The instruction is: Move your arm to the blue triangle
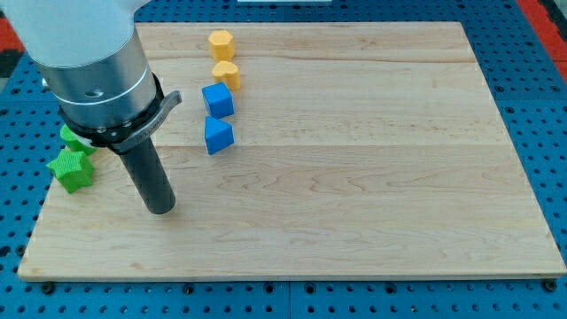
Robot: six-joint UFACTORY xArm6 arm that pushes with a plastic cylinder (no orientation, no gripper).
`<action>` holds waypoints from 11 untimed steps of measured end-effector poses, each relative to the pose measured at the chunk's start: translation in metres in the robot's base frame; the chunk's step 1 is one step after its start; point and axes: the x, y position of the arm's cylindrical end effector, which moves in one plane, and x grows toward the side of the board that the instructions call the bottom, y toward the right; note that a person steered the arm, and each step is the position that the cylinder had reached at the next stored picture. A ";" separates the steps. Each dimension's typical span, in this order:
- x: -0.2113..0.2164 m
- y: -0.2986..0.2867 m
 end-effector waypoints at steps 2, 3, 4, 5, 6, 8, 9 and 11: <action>0.000 0.001; 0.000 0.001; -0.002 -0.005; -0.004 -0.005; -0.012 -0.005; -0.014 0.006; -0.033 -0.003; -0.100 0.025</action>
